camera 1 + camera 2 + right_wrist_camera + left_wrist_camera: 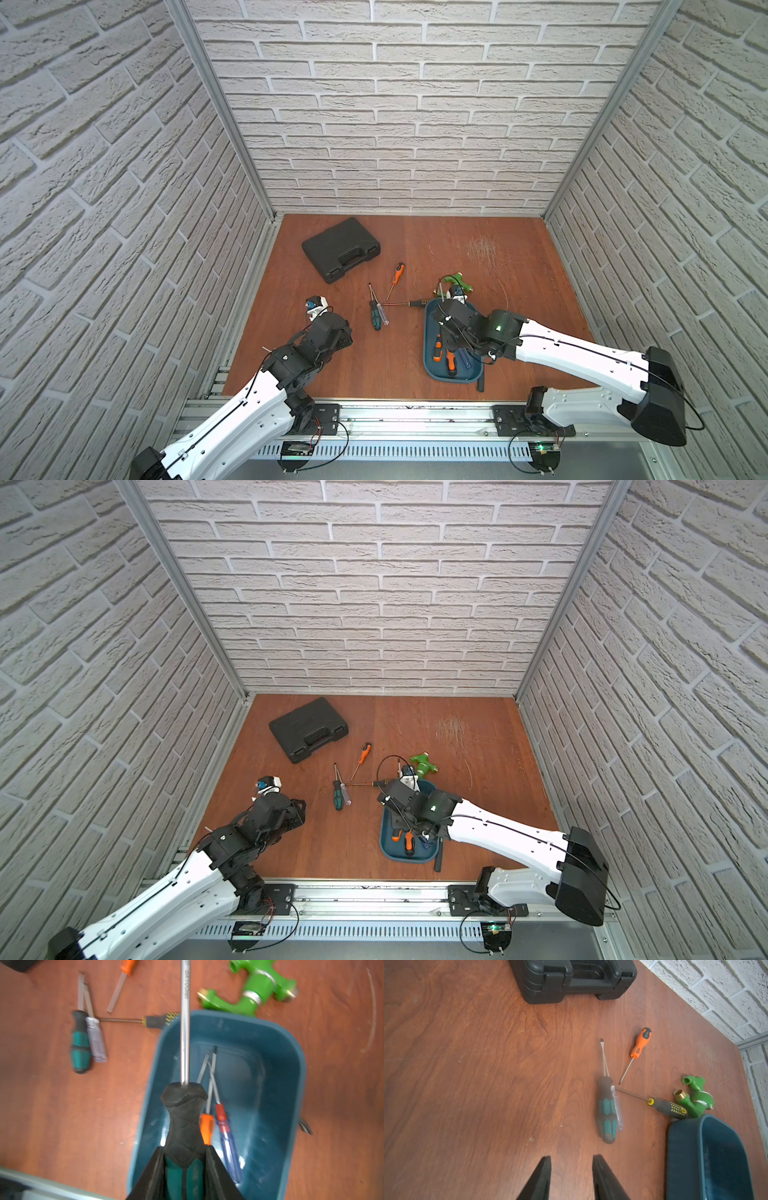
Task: Put the screwdriver on the desktop into the storage box
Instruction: Place the screwdriver in the storage box.
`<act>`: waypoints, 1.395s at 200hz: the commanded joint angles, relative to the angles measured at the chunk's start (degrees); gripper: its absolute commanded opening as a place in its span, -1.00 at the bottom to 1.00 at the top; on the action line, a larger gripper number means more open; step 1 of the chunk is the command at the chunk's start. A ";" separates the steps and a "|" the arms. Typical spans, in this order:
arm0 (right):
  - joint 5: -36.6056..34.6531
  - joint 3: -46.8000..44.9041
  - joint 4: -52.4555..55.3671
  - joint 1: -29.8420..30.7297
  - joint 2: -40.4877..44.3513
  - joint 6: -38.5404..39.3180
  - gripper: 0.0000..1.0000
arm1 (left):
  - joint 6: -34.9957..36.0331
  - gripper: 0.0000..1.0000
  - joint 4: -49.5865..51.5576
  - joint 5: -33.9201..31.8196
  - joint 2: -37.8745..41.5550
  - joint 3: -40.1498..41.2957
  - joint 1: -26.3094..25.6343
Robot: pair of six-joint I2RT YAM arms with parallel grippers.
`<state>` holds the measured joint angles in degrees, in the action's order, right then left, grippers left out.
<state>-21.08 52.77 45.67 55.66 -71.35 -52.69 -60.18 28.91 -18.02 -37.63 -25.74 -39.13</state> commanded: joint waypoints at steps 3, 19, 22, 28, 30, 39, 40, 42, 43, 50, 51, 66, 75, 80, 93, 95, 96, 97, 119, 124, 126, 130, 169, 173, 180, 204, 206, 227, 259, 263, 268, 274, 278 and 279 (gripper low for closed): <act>-3.23 -0.65 0.99 -0.18 -1.58 -2.24 -0.55 | 0.19 -0.23 -2.71 0.88 -0.32 1.17 0.36; -2.57 -1.04 0.39 -0.82 -4.00 -1.37 -0.55 | 0.44 -0.23 -2.42 0.88 0.02 1.35 0.38; -2.43 -1.19 0.14 -0.94 -4.38 -1.29 -0.55 | 0.42 -0.23 -2.37 0.93 0.09 1.31 0.35; -2.22 -1.47 -0.29 -1.11 -4.89 -1.07 -0.55 | 0.66 -0.22 -2.21 1.01 0.21 1.30 0.38; -2.12 -1.50 -0.44 -1.15 -5.08 -0.96 -0.55 | 0.68 -0.22 -2.15 1.05 0.30 1.30 0.38; -1.94 -2.16 -0.88 -1.40 -5.96 -0.84 -0.55 | 0.83 -0.22 -1.97 1.12 0.32 1.26 0.35; -1.90 -2.20 -0.95 -1.37 -6.02 -0.84 -0.55 | 0.85 -0.22 -1.95 1.18 0.34 1.28 0.36; -1.85 -2.31 -1.00 -1.42 -6.18 -0.84 -0.54 | 0.94 -0.22 -1.93 1.26 0.36 1.30 0.33; -1.76 -2.41 -1.01 -1.42 -6.22 -0.84 -0.54 | 0.94 -0.22 -1.93 1.29 0.31 1.30 0.35; -1.62 -2.94 -1.21 -1.69 -6.61 -0.75 -0.54 | 1.00 -0.22 -1.92 1.43 0.27 1.30 0.36; -1.61 -3.03 -1.20 -1.74 -6.70 -0.75 -0.54 | 0.93 -0.22 -1.92 1.46 0.23 1.35 0.41; -1.33 -4.43 -1.60 -2.21 -7.28 -0.91 -0.53 | 1.14 -0.22 -2.33 2.10 -0.24 1.48 0.44; -1.29 -5.30 -2.00 -2.38 -7.60 -1.03 -0.51 | 1.29 -0.22 -2.82 2.52 -0.74 1.57 0.38; -1.02 -5.81 -2.24 -2.53 -7.66 -1.14 -0.50 | 1.45 -0.23 -3.09 2.74 -1.07 1.57 0.35; -0.17 -6.99 -3.46 -2.62 -7.93 -1.06 -0.47 | 1.52 -0.22 -3.50 3.22 -1.84 1.40 0.35; -0.03 -7.07 -3.63 -2.58 -7.99 -1.05 -0.47 | 1.51 -0.22 -3.50 3.31 -1.99 1.31 0.37; 0.07 -7.11 -3.73 -2.62 -8.00 -1.08 -0.47 | 1.49 -0.23 -3.50 3.33 -2.00 1.30 0.33; 0.11 -7.22 -3.83 -2.64 -8.05 -1.05 -0.47 | 1.48 -0.22 -3.51 3.29 -2.01 1.26 0.35; 1.48 -8.03 -4.49 -2.66 -8.65 -1.14 -0.41 | 1.26 -0.22 -3.98 3.17 -2.29 1.22 0.38; 1.56 -8.18 -4.54 -2.65 -8.71 -1.12 -0.40 | 1.20 -0.22 -4.24 3.15 -2.33 1.22 0.38; 1.57 -8.14 -4.56 -2.66 -8.78 -1.17 -0.39 | 1.23 -0.22 -4.35 3.16 -2.35 1.22 0.38; 1.69 -8.21 -4.65 -2.61 -9.01 -1.09 -0.37 | 1.13 -0.23 -4.52 3.13 -2.36 1.23 0.33; 1.49 -7.11 -3.63 -2.57 -7.93 -0.16 0.03 | 2.05 -0.16 -5.98 3.83 -5.08 0.52 0.38; 1.27 -6.95 -3.26 -2.57 -7.57 -0.07 0.07 | 2.17 -0.15 -6.14 4.01 -5.51 0.39 0.35; 0.96 -6.64 -2.49 -2.51 -6.86 -0.05 0.13 | 2.22 -0.11 -6.38 4.20 -6.21 0.20 0.35; -0.46 -5.65 0.36 -2.36 -3.59 -0.13 0.18 | 3.13 -0.04 -8.14 4.41 -8.67 -0.64 0.38; -0.57 -5.57 0.60 -2.28 -3.22 -0.14 0.18 | 3.25 -0.04 -8.22 4.47 -8.95 -0.81 0.38; -1.58 -4.34 1.66 -1.84 0.73 0.10 0.18 | 5.47 0.02 -9.78 4.72 -12.84 -3.12 0.38; -0.58 -3.17 -0.81 -1.15 4.01 0.83 0.18 | 8.03 0.15 -13.77 7.20 -21.26 -6.30 1.13; -0.48 -3.07 -1.23 -0.97 3.98 0.79 0.18 | 8.20 0.16 -14.31 7.78 -22.33 -6.61 1.28; -0.26 -3.03 -1.57 -0.86 3.96 0.79 0.18 | 8.57 0.17 -15.02 8.46 -23.67 -7.06 1.50; -0.22 -2.89 -2.06 -0.74 3.72 0.70 0.18 | 9.19 0.17 -15.78 9.13 -25.36 -7.73 1.74; -0.18 -2.85 -2.27 -0.50 3.60 0.66 0.18 | 9.67 0.18 -15.97 9.45 -26.45 -8.24 1.76; -0.18 -2.85 -2.30 -0.48 3.55 0.66 0.18 | 9.75 0.19 -16.02 9.51 -26.76 -8.39 1.81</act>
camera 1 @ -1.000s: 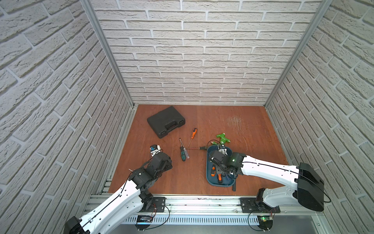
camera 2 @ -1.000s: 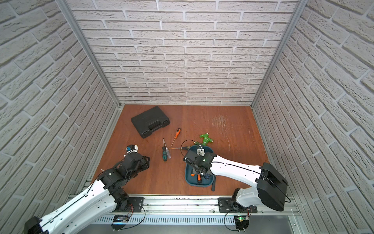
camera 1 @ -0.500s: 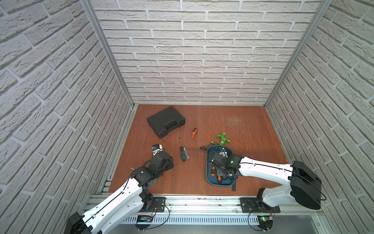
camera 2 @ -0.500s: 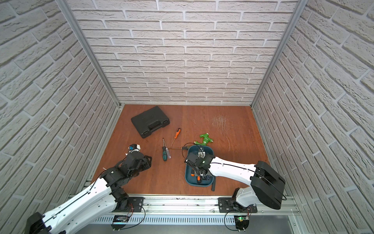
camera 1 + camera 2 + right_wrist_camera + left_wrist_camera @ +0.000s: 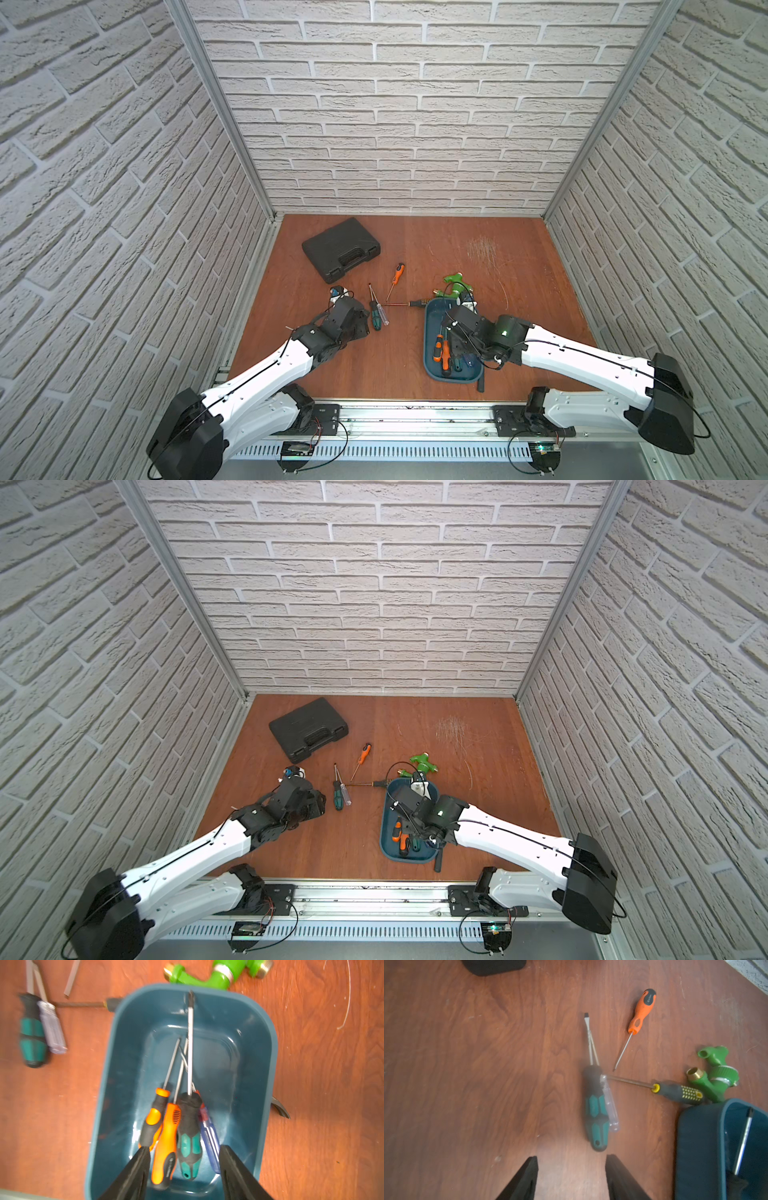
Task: Put the screwdriver on the desktop into the storage box
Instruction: Place the screwdriver in the storage box, then pick up the screwdriver from the center of the board.
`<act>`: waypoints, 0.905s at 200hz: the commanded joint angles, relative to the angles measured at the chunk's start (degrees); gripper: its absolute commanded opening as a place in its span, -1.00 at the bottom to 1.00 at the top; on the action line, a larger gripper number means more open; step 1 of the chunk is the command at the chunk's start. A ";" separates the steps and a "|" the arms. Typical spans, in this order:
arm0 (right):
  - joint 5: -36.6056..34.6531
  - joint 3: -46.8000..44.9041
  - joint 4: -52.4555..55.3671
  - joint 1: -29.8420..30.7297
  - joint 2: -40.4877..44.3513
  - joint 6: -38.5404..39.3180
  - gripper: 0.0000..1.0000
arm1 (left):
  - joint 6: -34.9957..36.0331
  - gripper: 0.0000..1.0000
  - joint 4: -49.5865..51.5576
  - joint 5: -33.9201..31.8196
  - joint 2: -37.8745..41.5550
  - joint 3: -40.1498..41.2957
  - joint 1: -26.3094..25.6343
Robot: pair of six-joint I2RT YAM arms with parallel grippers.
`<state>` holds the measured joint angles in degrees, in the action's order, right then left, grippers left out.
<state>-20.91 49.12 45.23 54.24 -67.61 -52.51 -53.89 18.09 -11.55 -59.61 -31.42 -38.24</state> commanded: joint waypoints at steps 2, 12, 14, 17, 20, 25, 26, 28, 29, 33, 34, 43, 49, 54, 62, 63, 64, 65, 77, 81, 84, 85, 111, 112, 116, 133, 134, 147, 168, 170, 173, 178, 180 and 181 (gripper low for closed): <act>-0.36 0.80 -1.96 0.95 -0.33 0.48 0.18 | 3.66 0.19 -5.29 3.27 -5.46 -3.04 1.02; -0.32 0.73 -2.42 1.17 -0.99 0.31 0.18 | 4.68 0.20 -5.69 4.42 -8.45 -4.55 1.28; -0.35 0.65 -2.49 1.16 -1.08 0.31 0.18 | 4.89 0.20 -5.78 4.60 -8.99 -4.93 1.31; -0.33 0.60 -2.57 1.21 -1.31 0.23 0.18 | 5.11 0.20 -5.88 4.85 -9.92 -5.41 1.36; -0.36 0.54 -2.72 1.22 -1.44 0.14 0.18 | 5.31 0.21 -5.87 5.08 -10.83 -5.92 1.36; -0.29 0.41 -2.86 1.32 -1.72 0.01 0.18 | 5.38 0.20 -5.61 5.28 -12.22 -6.96 1.48; -0.28 0.43 -2.87 1.31 -1.77 -0.02 0.18 | 5.38 0.20 -5.52 5.34 -12.60 -7.15 1.53; -0.28 0.38 -2.93 1.35 -1.81 -0.04 0.18 | 5.37 0.21 -5.45 5.45 -13.37 -7.49 1.57; -0.28 0.28 -2.95 1.33 -1.81 -0.04 0.18 | 5.37 0.21 -5.27 5.47 -13.70 -7.72 1.58; -0.23 0.12 -3.07 1.38 -1.95 -0.10 0.18 | 5.46 0.21 -4.80 5.49 -14.94 -8.61 1.67; -0.25 0.07 -3.10 1.39 -1.93 -0.12 0.18 | 5.50 0.21 -4.63 5.49 -15.28 -8.76 1.67; -0.13 -0.24 -3.30 1.50 -1.99 -0.39 0.18 | 4.81 0.18 -2.76 4.83 -18.10 -10.81 1.69; -0.15 -0.46 -3.54 1.61 -1.79 -0.48 0.18 | 4.14 0.16 -1.46 4.16 -19.92 -12.11 1.69; -0.10 -0.71 -3.62 1.63 -1.67 -0.51 0.18 | 4.00 0.15 -1.18 3.98 -21.17 -12.78 1.75; -0.15 -0.95 -3.82 1.72 -1.40 -0.66 0.18 | 3.91 0.15 -1.41 3.99 -22.70 -13.47 1.72; -0.13 -1.04 -3.77 1.70 -1.32 -0.66 0.18 | 3.94 0.15 -1.49 3.99 -22.89 -13.53 1.70; -0.13 -1.04 -3.77 1.70 -1.32 -0.66 0.18 | 3.91 0.15 -1.48 3.99 -22.99 -13.55 1.73; -0.16 -1.13 -3.76 1.72 -1.30 -0.71 0.18 | 3.94 0.15 -1.52 4.04 -23.17 -13.66 1.70; -0.31 -1.44 -3.63 1.75 -0.77 -0.82 0.18 | 3.78 0.14 -2.03 3.99 -24.65 -14.22 1.74; -0.38 -1.57 -3.53 1.75 -0.63 -0.85 0.18 | 3.72 0.13 -1.85 3.78 -25.14 -14.47 1.70; -0.38 -1.66 -3.45 1.75 -0.45 -0.92 0.18 | 3.69 0.11 -1.64 3.63 -25.40 -14.79 1.72; -0.37 -1.66 -3.47 1.75 -0.39 -0.88 0.18 | 3.65 0.11 -1.52 3.50 -25.52 -14.84 1.70; -0.65 -2.60 -3.39 1.75 0.42 -1.35 0.18 | 3.08 0.00 -0.42 2.19 -27.58 -15.60 1.78; -0.64 -2.66 -3.40 1.79 0.44 -1.36 0.18 | 3.08 -0.01 -0.42 2.17 -27.66 -15.65 1.77; -0.71 -2.70 -3.59 1.75 0.52 -1.37 0.18 | 3.02 -0.03 -0.54 2.29 -27.89 -15.61 1.85; -0.32 -3.29 -4.06 1.78 0.38 -1.46 0.18 | 3.10 -0.09 -1.47 2.82 -29.27 -15.21 1.80; -0.34 -3.27 -4.08 1.76 0.38 -1.46 0.18 | 3.14 -0.09 -1.56 2.88 -29.34 -15.19 1.78; -0.26 -3.35 -4.28 1.76 0.07 -1.54 0.19 | 3.19 -0.14 -2.03 3.39 -30.49 -15.19 1.81; -0.18 -3.46 -4.35 1.78 0.06 -1.37 0.18 | 3.25 -0.25 -2.52 3.68 -31.52 -15.00 1.68; -0.19 -3.45 -4.34 1.82 0.06 -1.39 0.18 | 3.17 -0.26 -2.53 3.63 -31.50 -14.99 1.70; -0.15 -3.50 -4.25 1.83 0.09 -1.37 0.18 | 3.20 -0.27 -2.51 3.55 -31.52 -14.99 1.68; -0.21 -3.57 -4.22 1.76 0.19 -1.37 0.18 | 3.28 -0.29 -2.45 3.32 -31.52 -14.91 1.70; -0.26 -3.63 -4.26 1.75 0.24 -1.37 0.18 | 3.29 -0.30 -2.44 3.30 -31.53 -14.90 1.73; -0.31 -3.66 -4.23 1.75 0.22 -1.37 0.18 | 3.32 -0.31 -2.35 3.16 -31.53 -14.90 1.70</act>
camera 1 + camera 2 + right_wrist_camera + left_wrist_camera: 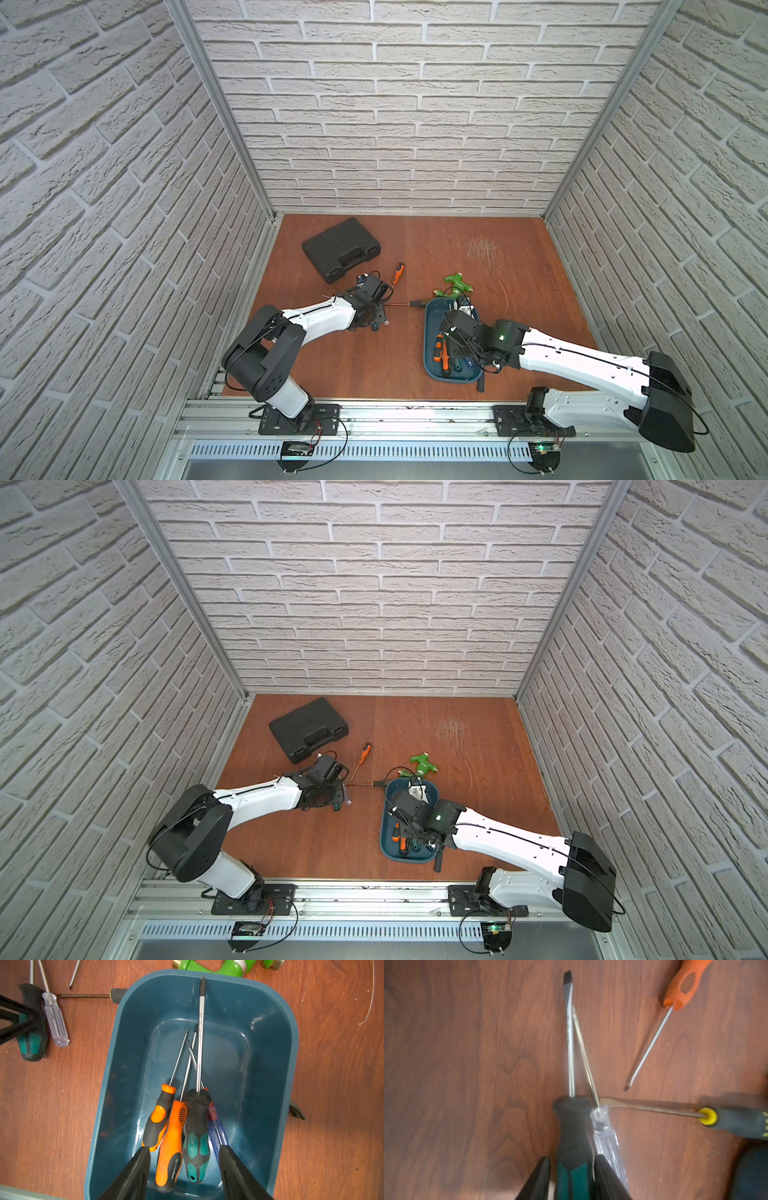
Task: Put the screwdriver on the desktop into the storage box
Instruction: Pick up the screwdriver from the center of the board.
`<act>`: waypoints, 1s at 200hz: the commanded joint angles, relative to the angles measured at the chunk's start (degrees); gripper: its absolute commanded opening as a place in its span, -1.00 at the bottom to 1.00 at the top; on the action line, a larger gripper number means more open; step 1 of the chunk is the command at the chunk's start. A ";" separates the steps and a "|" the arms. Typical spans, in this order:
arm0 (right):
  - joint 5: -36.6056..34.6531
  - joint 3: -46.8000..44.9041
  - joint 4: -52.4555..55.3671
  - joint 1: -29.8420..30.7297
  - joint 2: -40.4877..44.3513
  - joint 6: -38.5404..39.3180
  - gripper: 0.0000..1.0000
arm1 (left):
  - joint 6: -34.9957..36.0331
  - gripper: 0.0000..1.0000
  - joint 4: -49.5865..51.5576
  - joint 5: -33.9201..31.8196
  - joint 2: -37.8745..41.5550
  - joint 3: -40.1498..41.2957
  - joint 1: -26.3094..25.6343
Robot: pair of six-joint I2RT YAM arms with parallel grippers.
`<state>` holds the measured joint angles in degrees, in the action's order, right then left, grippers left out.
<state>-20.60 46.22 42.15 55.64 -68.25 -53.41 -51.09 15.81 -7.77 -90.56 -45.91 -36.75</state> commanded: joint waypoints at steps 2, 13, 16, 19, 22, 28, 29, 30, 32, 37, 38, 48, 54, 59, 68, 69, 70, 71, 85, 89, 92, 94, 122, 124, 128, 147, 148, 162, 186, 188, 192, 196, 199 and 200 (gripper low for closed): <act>-0.59 -0.77 -1.14 0.37 0.93 -0.47 0.18 | 0.55 -0.31 -0.06 -0.70 -0.53 -0.41 0.20; -0.66 -0.85 -0.98 0.35 1.23 -0.47 0.18 | 0.70 -0.36 0.08 -1.18 -0.48 -0.27 0.20; -0.70 -0.85 -0.99 0.36 1.19 -0.48 0.18 | 0.78 -0.37 0.09 -1.36 -0.45 -0.24 0.20; -0.67 -0.86 -0.91 0.37 1.27 -0.38 0.18 | 0.78 -0.38 0.09 -1.45 -0.48 -0.16 0.24; -0.69 -0.88 -0.88 0.40 1.29 -0.46 0.18 | 0.81 -0.40 0.16 -1.52 -0.49 -0.16 0.20; -0.80 -0.94 -0.80 0.42 1.44 -0.47 0.18 | 0.94 -0.43 0.23 -1.63 -0.50 -0.13 0.20; -0.78 -0.94 -0.82 0.38 1.49 -0.47 0.18 | 1.01 -0.43 0.21 -1.68 -0.50 -0.14 0.20; -0.81 -0.95 -0.79 0.37 1.51 -0.51 0.18 | 1.05 -0.44 0.19 -1.74 -0.49 -0.10 0.19; -0.82 -0.95 -0.78 0.42 1.58 -0.55 0.18 | 1.05 -0.45 0.23 -1.79 -0.54 -0.11 0.21; -0.78 -1.02 -0.79 0.41 1.63 -0.61 0.18 | 1.20 -0.48 0.29 -1.83 -0.56 -0.06 0.26; -0.81 -1.03 -0.77 0.42 1.67 -0.58 0.18 | 1.19 -0.49 0.28 -1.87 -0.57 -0.06 0.22; -0.87 -1.11 -0.71 0.43 1.90 -0.64 0.18 | 1.56 -0.54 0.64 -1.98 -0.34 -0.10 0.19; -0.93 -1.17 -0.59 0.39 2.02 -0.65 0.18 | 1.80 -0.57 0.98 -2.15 -0.06 -0.07 0.24; -0.96 -1.22 -0.51 0.43 2.26 -0.70 0.18 | 2.03 -0.59 1.41 -2.36 0.43 -0.07 0.16; -1.10 -1.29 -0.33 0.43 2.62 -0.82 0.18 | 2.61 -0.61 2.54 -3.64 2.00 -0.06 -0.18; -1.15 -1.30 -0.28 0.39 2.65 -0.82 0.18 | 2.73 -0.62 2.73 -3.91 2.12 -0.06 -0.26; -1.17 -1.30 -0.30 0.37 2.67 -0.86 0.18 | 2.74 -0.62 2.90 -4.09 2.40 -0.06 -0.30; -1.14 -1.26 -0.22 0.40 2.67 -0.89 0.18 | 2.74 -0.62 3.08 -4.36 2.71 -0.06 -0.45; -1.51 -1.38 0.39 0.37 3.56 -1.01 0.18 | 3.50 -0.64 6.49 -8.65 7.64 -0.19 -2.58; -1.62 -1.37 0.53 0.40 3.80 -1.08 0.18 | 3.71 -0.64 7.54 -9.74 9.27 -0.38 -3.27; -1.74 -1.46 0.64 0.42 4.01 -1.15 0.18 | 3.88 -0.64 8.28 -10.58 10.46 -0.47 -3.84; -1.84 -1.41 0.74 0.39 4.13 -1.23 0.19 | 3.98 -0.64 8.78 -11.06 11.26 -0.53 -4.20; -3.38 -1.22 2.46 0.33 5.82 -1.92 0.18 | 3.91 -0.64 15.22 -16.69 20.37 -3.09 -11.06; -3.68 -1.11 2.82 0.30 5.88 -2.04 0.18 | 3.74 -0.64 15.52 -16.95 20.76 -3.30 -11.63; -4.21 -0.78 3.65 0.35 6.10 -2.45 0.18 | 3.27 -0.64 16.11 -17.51 21.31 -3.80 -12.95; -7.26 0.50 8.02 0.33 7.88 -4.29 0.19 | -0.45 -0.65 17.19 -18.37 22.22 -5.59 -19.17; -7.30 0.60 8.02 0.30 8.00 -4.36 0.19 | -0.70 -0.65 17.21 -18.44 22.16 -5.68 -19.55; -9.76 1.11 10.89 0.29 10.86 -5.87 0.19 | -3.75 -0.65 16.53 -18.98 20.55 -7.31 -24.48; -13.29 0.69 14.93 0.27 17.94 -8.20 0.20 | -7.28 -0.66 14.34 -19.96 14.59 -11.75 -32.30; -13.58 0.58 15.27 0.26 18.58 -8.36 0.20 | -7.47 -0.66 14.20 -20.08 14.07 -12.08 -32.89; -14.24 0.35 15.78 0.29 19.93 -8.69 0.20 | -7.80 -0.65 14.01 -20.29 12.84 -13.23 -34.04; -14.68 -0.03 16.10 0.33 21.28 -8.92 0.20 | -7.89 -0.65 13.84 -20.47 11.72 -14.26 -35.06; -15.09 -0.33 16.26 0.27 22.36 -9.02 0.20 | -7.98 -0.65 13.73 -20.64 10.78 -15.10 -35.77; -15.17 -0.42 16.32 0.31 22.72 -9.05 0.20 | -7.98 -0.65 13.73 -20.72 10.46 -15.36 -35.90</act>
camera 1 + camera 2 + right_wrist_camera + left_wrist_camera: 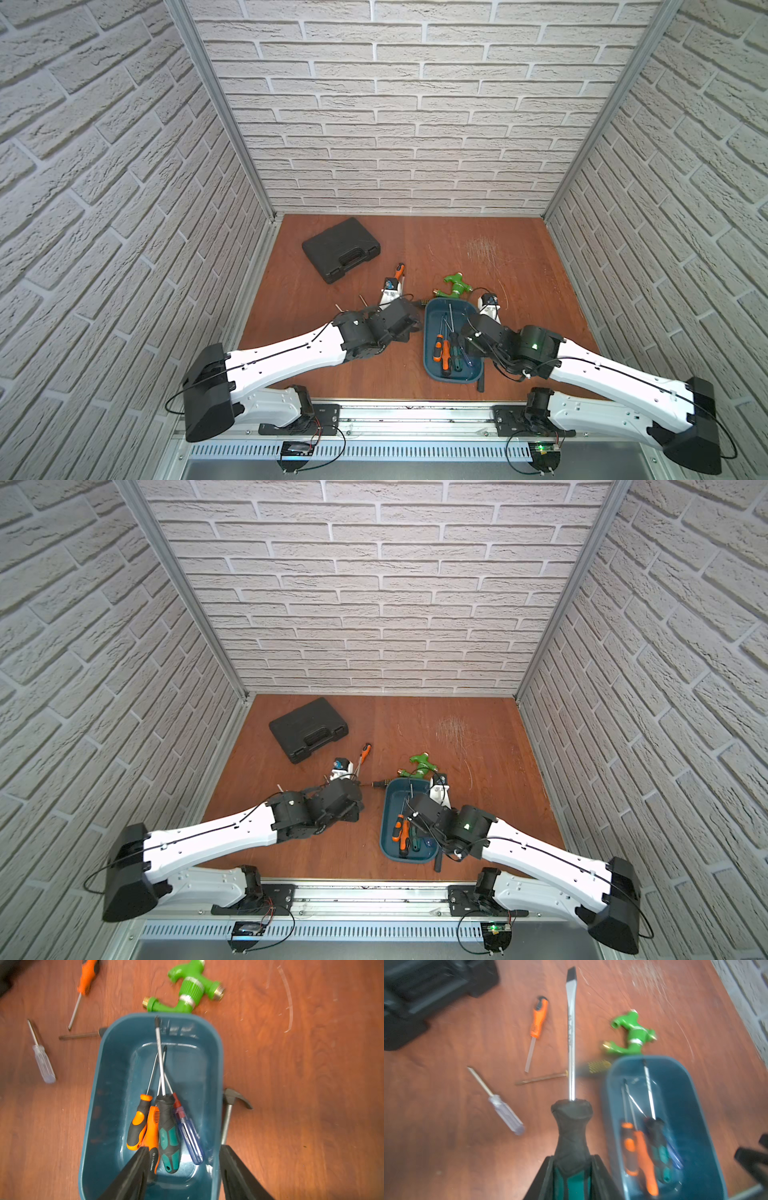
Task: Put the screwdriver on the desktop into the storage box
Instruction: Pick up the screwdriver from the center of the board, then place the screwdriver in the storage box.
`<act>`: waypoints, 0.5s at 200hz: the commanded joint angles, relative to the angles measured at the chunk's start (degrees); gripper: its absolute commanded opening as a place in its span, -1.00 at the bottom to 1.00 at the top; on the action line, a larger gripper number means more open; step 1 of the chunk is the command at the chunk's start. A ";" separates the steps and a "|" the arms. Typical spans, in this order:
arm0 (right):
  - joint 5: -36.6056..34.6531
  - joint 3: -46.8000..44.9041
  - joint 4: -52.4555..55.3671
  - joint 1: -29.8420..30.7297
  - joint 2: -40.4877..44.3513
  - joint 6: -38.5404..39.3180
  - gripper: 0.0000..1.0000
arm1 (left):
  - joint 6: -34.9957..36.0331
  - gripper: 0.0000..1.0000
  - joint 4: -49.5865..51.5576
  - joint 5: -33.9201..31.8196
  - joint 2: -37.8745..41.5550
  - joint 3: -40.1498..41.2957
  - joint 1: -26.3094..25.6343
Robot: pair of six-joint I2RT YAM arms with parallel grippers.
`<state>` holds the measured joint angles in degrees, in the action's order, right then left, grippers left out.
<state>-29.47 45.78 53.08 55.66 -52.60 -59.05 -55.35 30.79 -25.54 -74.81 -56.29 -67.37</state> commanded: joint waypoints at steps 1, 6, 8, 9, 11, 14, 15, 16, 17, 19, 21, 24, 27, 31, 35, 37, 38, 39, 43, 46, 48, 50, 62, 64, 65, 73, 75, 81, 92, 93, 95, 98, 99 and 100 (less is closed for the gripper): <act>-6.43 -0.07 5.47 0.31 7.25 -3.43 0.20 | -3.80 -0.65 -1.25 -3.03 -5.59 -5.24 -5.56; -6.80 -0.45 5.81 0.24 9.02 -3.57 0.20 | -3.65 -0.65 -1.24 -3.32 -7.07 -6.46 -6.62; -6.95 -0.61 5.94 0.31 9.65 -3.69 0.20 | -3.69 -0.65 -1.25 -3.43 -7.58 -6.95 -7.02; -7.02 -0.69 6.01 0.32 9.94 -3.75 0.20 | -3.70 -0.65 -1.25 -3.49 -7.83 -7.19 -7.18; -7.18 -0.93 6.25 0.30 10.49 -3.85 0.20 | -3.66 -0.64 -1.25 -3.54 -8.34 -7.59 -7.49; -7.25 -1.11 6.45 0.26 11.32 -3.97 0.20 | -3.63 -0.64 -1.25 -3.66 -9.15 -8.12 -7.87; -7.30 -1.21 6.52 0.21 11.44 -4.01 0.20 | -3.67 -0.64 -1.25 -3.69 -9.32 -8.34 -8.08; -7.37 -1.26 6.60 0.22 11.76 -4.04 0.20 | -3.65 -0.64 -1.25 -3.71 -9.53 -8.55 -8.24; -7.41 -1.28 6.69 0.23 12.05 -4.09 0.20 | -3.68 -0.64 -1.25 -3.72 -9.73 -8.73 -8.40; -7.56 -1.48 6.86 0.22 12.58 -4.18 0.20 | -3.75 -0.64 -1.25 -3.73 -10.27 -9.12 -8.59; -7.51 -1.66 6.99 0.23 13.08 -4.26 0.20 | -3.76 -0.64 -1.32 -3.79 -10.67 -9.41 -8.92; -7.57 -1.78 7.17 0.24 13.58 -4.38 0.20 | -3.82 -0.64 -1.38 -3.81 -11.17 -9.83 -9.27; -7.53 -1.99 7.47 0.20 14.06 -4.47 0.20 | -4.02 -0.64 -1.47 -3.82 -11.90 -10.10 -9.49; -7.48 -2.23 7.78 0.23 14.63 -4.64 0.20 | -4.12 -0.64 -1.64 -3.75 -12.57 -10.48 -9.82; -7.34 -2.40 7.98 0.23 15.01 -4.66 0.20 | -4.24 -0.64 -1.83 -3.64 -13.19 -10.73 -10.25; -7.31 -2.51 8.12 0.23 15.29 -4.79 0.20 | -4.39 -0.64 -1.93 -3.42 -13.59 -10.83 -10.35; -7.31 -2.51 8.12 0.23 15.29 -4.79 0.20 | -4.45 -0.64 -1.99 -3.40 -13.78 -10.84 -10.38; -7.24 -2.57 8.20 0.23 15.36 -4.82 0.20 | -4.52 -0.64 -2.06 -3.34 -13.96 -10.85 -10.44; -7.04 -2.70 8.33 0.23 15.57 -4.84 0.20 | -4.91 -0.64 -2.21 -3.12 -14.59 -11.09 -10.66; -6.90 -2.86 8.47 0.19 15.69 -4.86 0.20 | -5.11 -0.65 -2.30 -2.85 -15.11 -11.20 -10.78; -6.78 -2.95 8.52 0.23 15.71 -4.98 0.20 | -5.29 -0.64 -2.42 -2.72 -15.37 -11.25 -10.90; -6.75 -2.97 8.53 0.24 15.82 -5.02 0.20 | -5.42 -0.64 -2.47 -2.57 -15.72 -11.24 -10.88; -6.12 -3.50 8.36 0.15 15.88 -5.17 0.20 | -6.62 -0.64 -2.66 -1.94 -17.59 -11.54 -11.43; -6.06 -3.59 8.29 0.20 15.91 -5.19 0.20 | -6.77 -0.64 -2.66 -1.90 -17.88 -11.62 -11.52; -6.00 -3.59 8.28 0.22 15.89 -5.15 0.20 | -6.86 -0.64 -2.66 -1.85 -18.03 -11.59 -11.58; -5.71 -3.90 7.95 0.23 15.88 -5.13 0.20 | -7.23 -0.64 -2.79 -1.83 -19.06 -11.72 -11.89; -5.62 -3.95 7.86 0.24 15.89 -5.12 0.20 | -7.29 -0.64 -2.71 -1.91 -19.19 -11.73 -12.03; -5.40 -4.12 7.66 0.22 15.84 -5.03 0.20 | -7.65 -0.64 -2.63 -2.03 -20.07 -11.73 -12.08; -5.13 -4.48 7.17 0.24 15.84 -4.87 0.20 | -8.08 -0.64 -2.66 -2.33 -21.10 -11.57 -12.09; -5.10 -4.52 7.15 0.20 15.81 -4.86 0.20 | -8.05 -0.64 -2.66 -2.37 -21.18 -11.56 -12.08; -5.01 -4.61 7.04 0.23 15.82 -4.85 0.20 | -8.18 -0.63 -2.70 -2.44 -21.35 -11.52 -12.10; -5.02 -4.64 6.90 0.22 15.78 -4.78 0.20 | -8.17 -0.63 -2.76 -2.58 -21.65 -11.39 -12.10; -5.00 -4.64 6.83 0.23 15.82 -4.82 0.20 | -8.18 -0.63 -2.80 -2.63 -21.68 -11.39 -12.09; -4.99 -4.69 6.85 0.19 15.80 -4.83 0.20 | -8.19 -0.63 -2.86 -2.74 -21.73 -11.38 -12.09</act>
<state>-34.44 41.67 60.31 55.68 -36.75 -63.20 -61.67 28.95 -26.76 -95.02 -66.83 -79.05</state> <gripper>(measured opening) 0.601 0.312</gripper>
